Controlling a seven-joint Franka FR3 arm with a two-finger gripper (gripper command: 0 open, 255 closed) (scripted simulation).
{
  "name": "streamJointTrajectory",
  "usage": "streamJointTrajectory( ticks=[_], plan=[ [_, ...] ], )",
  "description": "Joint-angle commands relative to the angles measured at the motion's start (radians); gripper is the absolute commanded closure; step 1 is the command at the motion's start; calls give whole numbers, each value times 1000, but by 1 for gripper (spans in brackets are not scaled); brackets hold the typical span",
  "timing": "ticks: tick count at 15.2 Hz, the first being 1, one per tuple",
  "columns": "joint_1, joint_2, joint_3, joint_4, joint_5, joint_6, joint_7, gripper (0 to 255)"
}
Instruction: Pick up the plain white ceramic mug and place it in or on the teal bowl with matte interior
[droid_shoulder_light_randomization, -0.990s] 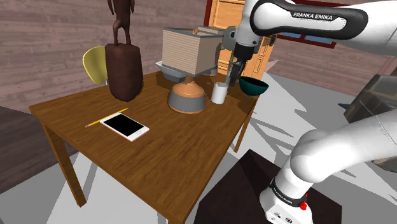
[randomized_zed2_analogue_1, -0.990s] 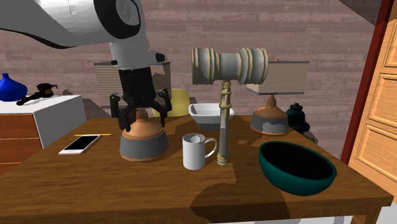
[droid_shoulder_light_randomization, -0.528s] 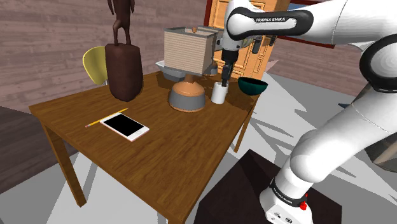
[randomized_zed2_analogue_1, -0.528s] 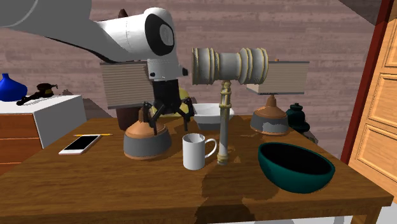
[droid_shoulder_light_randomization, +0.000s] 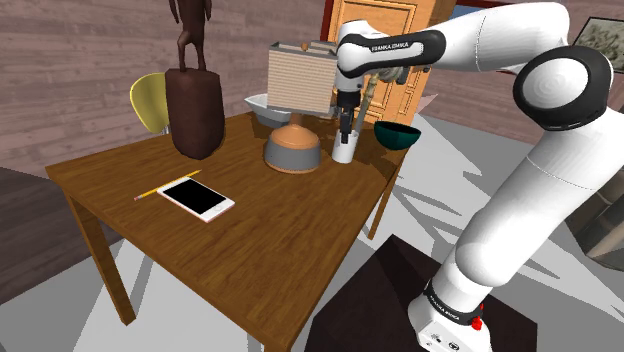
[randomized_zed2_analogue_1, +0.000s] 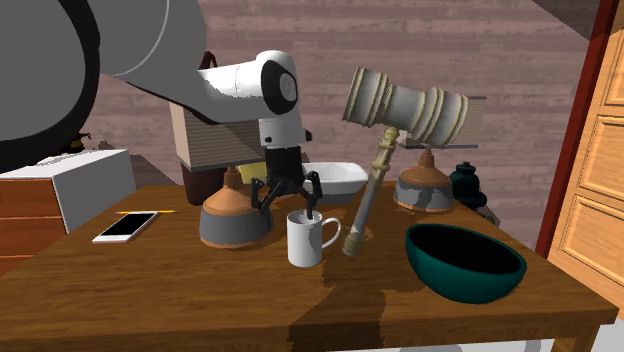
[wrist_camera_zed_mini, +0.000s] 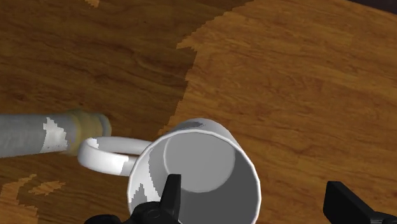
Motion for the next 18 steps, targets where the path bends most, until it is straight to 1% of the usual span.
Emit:
streamJointTrajectory(
  ticks=[1, 4, 11, 12, 18],
  plan=[
    [0, 2, 0, -27, -2, 25, 0, 0],
    [-2, 1, -3, -63, -4, 59, 1, 0],
    [-2, 1, -3, -63, -4, 59, 1, 0],
    [-2, 1, -3, -63, -4, 59, 1, 255],
    [-2, 0, -3, -64, -4, 59, 1, 255]
  ],
)
